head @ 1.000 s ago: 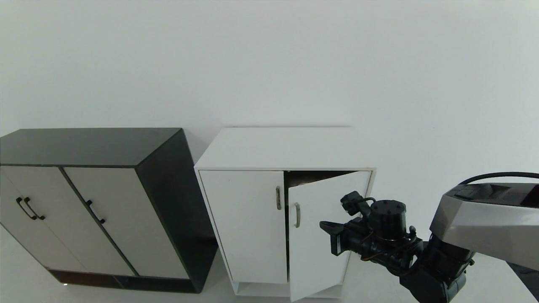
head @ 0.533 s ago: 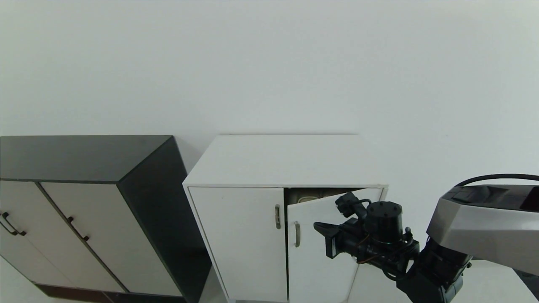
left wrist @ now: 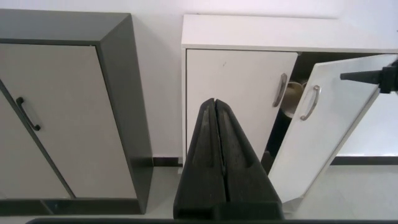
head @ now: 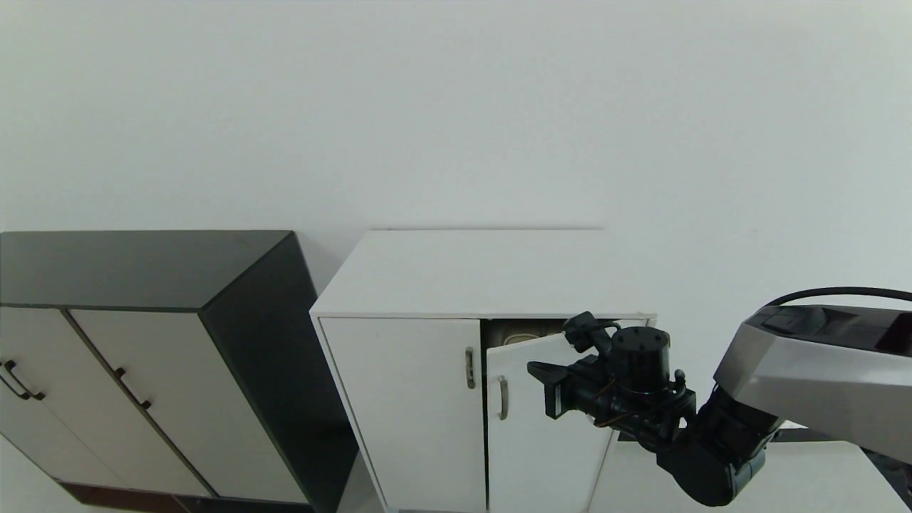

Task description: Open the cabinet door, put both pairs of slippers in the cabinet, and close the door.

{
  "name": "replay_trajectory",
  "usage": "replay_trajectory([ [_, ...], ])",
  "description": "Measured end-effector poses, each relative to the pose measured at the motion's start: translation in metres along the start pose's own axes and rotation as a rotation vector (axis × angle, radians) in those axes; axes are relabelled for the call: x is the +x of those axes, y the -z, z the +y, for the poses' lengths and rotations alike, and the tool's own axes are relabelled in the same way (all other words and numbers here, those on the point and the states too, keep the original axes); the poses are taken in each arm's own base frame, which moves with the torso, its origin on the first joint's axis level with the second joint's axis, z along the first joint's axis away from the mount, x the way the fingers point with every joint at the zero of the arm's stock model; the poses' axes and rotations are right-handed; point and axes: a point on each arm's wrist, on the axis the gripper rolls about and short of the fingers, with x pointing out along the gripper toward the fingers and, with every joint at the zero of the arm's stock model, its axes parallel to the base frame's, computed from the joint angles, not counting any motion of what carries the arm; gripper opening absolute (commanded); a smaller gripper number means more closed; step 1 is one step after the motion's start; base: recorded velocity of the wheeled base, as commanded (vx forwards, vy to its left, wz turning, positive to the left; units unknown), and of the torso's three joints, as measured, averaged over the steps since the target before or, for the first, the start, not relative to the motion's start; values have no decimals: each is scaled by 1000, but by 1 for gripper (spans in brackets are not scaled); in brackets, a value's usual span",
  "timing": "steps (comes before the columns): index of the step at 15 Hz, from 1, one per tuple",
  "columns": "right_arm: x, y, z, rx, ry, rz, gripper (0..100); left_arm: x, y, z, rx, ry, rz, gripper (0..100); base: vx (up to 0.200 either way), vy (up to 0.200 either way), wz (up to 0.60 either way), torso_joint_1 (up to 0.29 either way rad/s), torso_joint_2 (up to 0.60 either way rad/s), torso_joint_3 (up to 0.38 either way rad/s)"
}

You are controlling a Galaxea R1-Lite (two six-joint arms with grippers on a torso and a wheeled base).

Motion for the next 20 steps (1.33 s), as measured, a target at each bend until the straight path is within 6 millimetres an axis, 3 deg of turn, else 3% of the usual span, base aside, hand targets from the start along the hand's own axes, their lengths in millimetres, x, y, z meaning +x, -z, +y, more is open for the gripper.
replay_trajectory([
  [20,25,-7,-36,15,70,-32,0,0,0,0,2,1,0,0,0,0,0,0,0,0],
])
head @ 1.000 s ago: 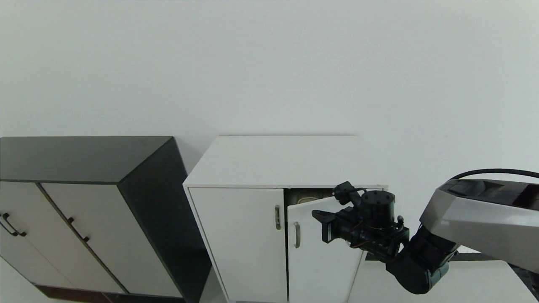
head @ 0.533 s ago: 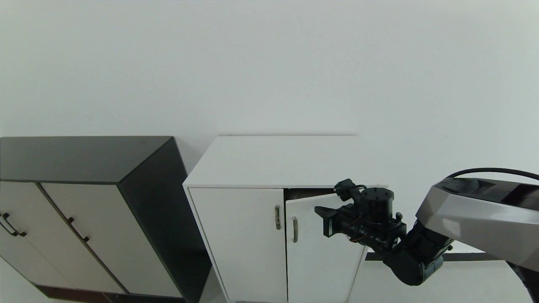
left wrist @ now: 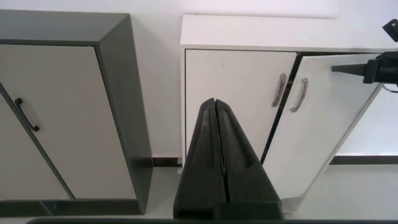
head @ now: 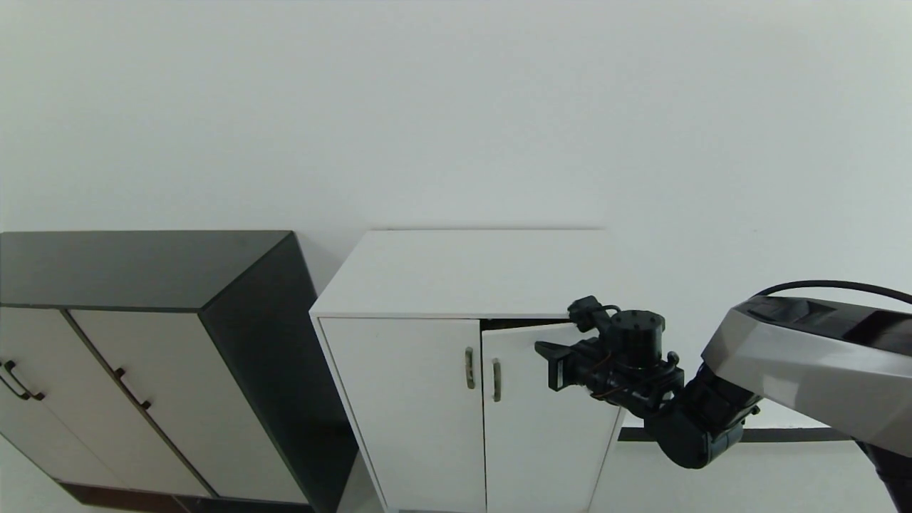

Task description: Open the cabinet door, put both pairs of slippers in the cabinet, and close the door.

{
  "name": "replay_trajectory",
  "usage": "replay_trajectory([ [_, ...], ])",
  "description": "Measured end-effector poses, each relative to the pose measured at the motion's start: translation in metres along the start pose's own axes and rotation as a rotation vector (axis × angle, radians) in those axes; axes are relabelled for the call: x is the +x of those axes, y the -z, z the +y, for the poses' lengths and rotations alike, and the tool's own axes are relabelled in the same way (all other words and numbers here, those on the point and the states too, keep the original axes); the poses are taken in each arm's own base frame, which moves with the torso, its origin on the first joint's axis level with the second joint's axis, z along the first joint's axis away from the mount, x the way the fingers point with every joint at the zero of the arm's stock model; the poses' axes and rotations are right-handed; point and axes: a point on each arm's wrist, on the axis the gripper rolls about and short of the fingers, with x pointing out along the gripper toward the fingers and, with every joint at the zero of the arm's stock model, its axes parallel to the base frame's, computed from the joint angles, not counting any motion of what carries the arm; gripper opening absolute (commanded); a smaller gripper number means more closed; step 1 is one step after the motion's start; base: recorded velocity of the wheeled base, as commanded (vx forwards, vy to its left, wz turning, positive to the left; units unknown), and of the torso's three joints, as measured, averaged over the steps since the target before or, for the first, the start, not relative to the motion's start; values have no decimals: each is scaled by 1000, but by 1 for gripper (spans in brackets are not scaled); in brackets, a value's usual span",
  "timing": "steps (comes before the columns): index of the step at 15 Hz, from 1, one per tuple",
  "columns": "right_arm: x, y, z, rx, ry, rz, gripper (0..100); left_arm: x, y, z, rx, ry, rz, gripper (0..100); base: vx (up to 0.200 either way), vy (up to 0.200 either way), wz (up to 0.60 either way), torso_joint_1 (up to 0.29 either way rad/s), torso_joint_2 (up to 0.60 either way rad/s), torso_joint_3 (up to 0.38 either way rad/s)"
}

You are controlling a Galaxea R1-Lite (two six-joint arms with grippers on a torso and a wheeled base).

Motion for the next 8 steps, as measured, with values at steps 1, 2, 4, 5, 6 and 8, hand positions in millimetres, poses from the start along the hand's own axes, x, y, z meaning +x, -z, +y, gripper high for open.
replay_trajectory([
  [1,0,-1,-2,1,5,-2,0,0,0,0,0,0,0,0,0,0,0,0,0,0],
  [2,0,-1,-3,1,8,-3,0,0,0,0,0,-1,0,0,0,0,0,0,0,0],
  [4,2,-1,-8,3,18,-8,0,0,0,0,0,-1,0,0,0,0,0,0,0,0],
  [5,2,-1,-11,5,23,-9,0,0,0,0,0,0,0,0,0,0,0,0,0,0],
  [6,3,-1,-13,5,29,-10,0,0,0,0,-1,0,0,0,0,0,0,0,0,0],
  [8,4,0,-17,8,37,-8,0,0,0,0,-1,0,0,0,0,0,0,0,0,0],
])
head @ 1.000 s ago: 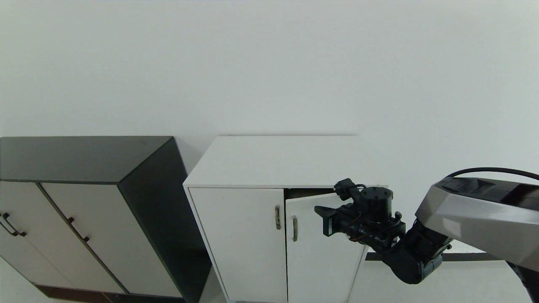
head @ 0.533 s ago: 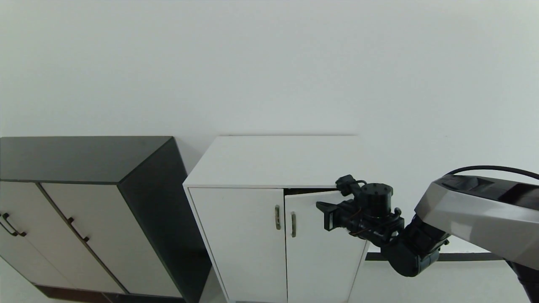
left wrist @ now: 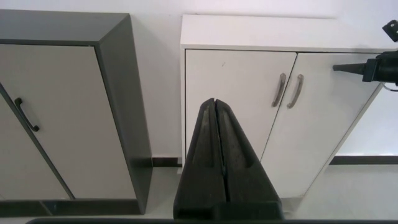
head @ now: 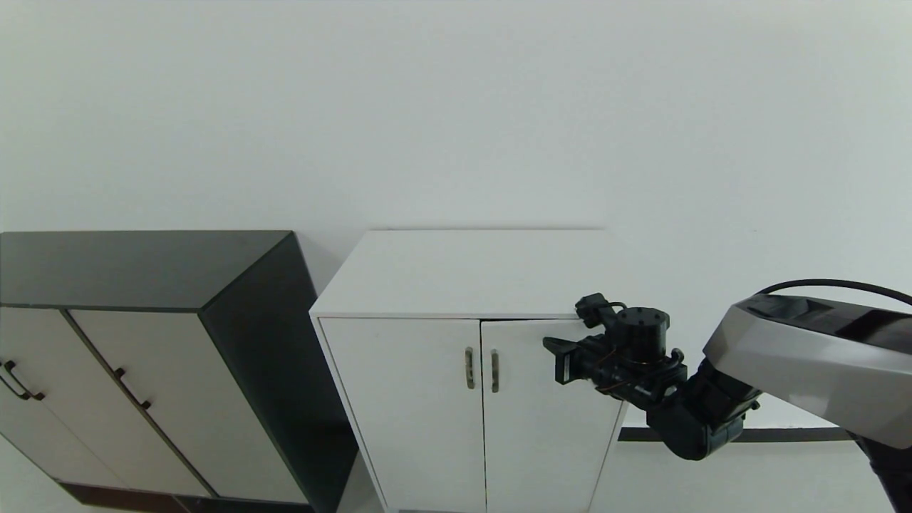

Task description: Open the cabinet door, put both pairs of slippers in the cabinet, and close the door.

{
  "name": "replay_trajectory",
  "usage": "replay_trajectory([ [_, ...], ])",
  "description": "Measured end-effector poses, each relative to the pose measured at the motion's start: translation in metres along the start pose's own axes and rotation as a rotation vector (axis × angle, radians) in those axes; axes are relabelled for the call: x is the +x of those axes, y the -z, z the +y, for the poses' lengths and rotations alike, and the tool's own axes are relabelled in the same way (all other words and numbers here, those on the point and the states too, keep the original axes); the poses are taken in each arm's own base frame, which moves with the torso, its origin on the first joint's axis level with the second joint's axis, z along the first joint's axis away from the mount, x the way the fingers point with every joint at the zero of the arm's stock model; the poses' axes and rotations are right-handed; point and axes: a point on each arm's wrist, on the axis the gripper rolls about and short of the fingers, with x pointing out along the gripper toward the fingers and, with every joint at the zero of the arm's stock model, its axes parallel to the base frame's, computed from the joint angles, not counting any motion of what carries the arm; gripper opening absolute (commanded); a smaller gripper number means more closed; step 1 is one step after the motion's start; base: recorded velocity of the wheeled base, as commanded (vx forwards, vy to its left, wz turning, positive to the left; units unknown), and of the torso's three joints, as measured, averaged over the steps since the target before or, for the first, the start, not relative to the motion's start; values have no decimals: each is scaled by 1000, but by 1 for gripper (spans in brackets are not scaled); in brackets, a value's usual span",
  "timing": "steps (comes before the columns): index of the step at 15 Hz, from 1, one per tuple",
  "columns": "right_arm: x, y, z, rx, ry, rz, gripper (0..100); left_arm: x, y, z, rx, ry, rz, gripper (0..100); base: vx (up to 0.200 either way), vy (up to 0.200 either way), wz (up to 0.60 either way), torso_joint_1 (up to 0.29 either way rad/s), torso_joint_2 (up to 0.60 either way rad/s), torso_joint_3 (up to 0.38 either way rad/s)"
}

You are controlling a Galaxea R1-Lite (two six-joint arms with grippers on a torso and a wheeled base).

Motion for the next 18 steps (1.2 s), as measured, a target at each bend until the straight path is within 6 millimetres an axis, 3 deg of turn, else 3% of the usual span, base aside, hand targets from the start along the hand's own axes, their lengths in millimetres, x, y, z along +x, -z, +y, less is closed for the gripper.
replay_trajectory([
  [18,4,3,-7,5,14,0,0,0,0,0,0,0,0,0,0,0,0,0,0,0],
])
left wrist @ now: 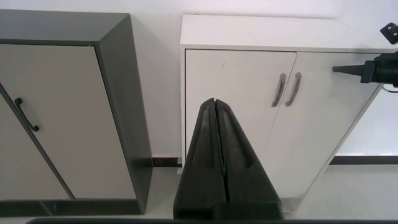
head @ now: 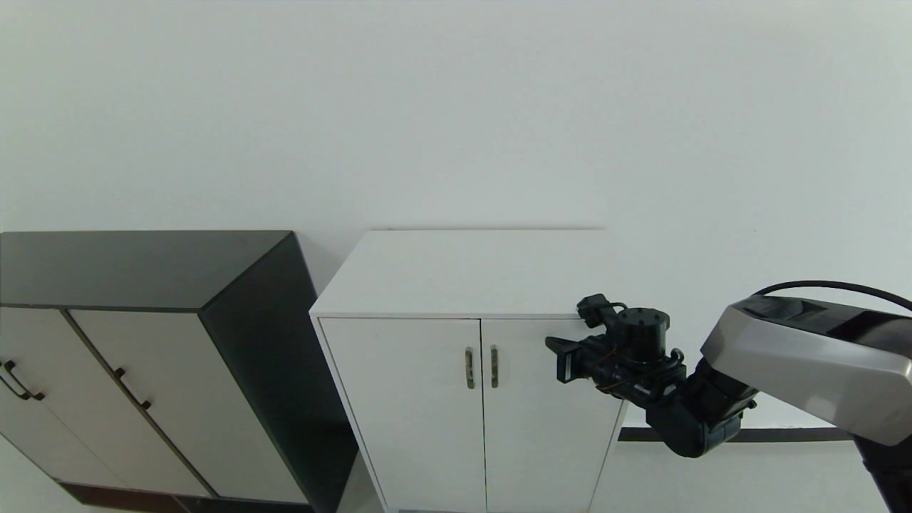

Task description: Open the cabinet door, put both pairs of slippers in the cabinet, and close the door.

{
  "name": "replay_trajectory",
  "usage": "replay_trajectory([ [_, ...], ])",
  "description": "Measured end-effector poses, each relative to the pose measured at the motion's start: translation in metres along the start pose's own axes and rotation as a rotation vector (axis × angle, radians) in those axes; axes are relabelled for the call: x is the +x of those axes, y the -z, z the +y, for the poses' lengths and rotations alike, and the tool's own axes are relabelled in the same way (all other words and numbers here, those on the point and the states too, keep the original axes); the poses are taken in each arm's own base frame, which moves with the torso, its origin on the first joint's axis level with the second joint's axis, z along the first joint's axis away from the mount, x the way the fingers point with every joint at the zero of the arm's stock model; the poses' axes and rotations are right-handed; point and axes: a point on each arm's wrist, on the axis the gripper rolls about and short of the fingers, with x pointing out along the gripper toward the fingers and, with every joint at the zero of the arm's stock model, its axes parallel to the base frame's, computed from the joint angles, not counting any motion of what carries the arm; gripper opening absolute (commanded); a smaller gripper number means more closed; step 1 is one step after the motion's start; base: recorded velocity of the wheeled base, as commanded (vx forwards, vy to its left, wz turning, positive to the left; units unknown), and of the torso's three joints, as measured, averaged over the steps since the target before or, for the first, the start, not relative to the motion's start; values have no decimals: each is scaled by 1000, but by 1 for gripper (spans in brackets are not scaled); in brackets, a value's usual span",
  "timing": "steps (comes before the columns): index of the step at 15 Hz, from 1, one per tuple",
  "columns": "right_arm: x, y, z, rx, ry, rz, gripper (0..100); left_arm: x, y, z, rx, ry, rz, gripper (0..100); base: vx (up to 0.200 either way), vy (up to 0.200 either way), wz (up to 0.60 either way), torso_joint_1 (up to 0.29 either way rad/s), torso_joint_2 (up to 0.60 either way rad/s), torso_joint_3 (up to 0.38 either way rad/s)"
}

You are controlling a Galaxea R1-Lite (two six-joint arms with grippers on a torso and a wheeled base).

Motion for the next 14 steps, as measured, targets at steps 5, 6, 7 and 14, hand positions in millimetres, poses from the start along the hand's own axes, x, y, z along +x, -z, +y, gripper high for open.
replay_trajectory([
  [5,2,-1,-2,1,3,-7,0,0,0,0,0,0,0,0,0,0,0,0,0,0],
  [6,2,0,-3,2,5,-7,0,0,0,0,0,0,0,0,0,0,0,0,0,0],
  [7,3,0,-3,3,6,-6,0,0,0,0,0,0,0,0,0,0,0,0,0,0],
  [14,1,3,-3,5,6,4,0,0,0,0,0,0,0,0,0,0,0,0,0,0],
])
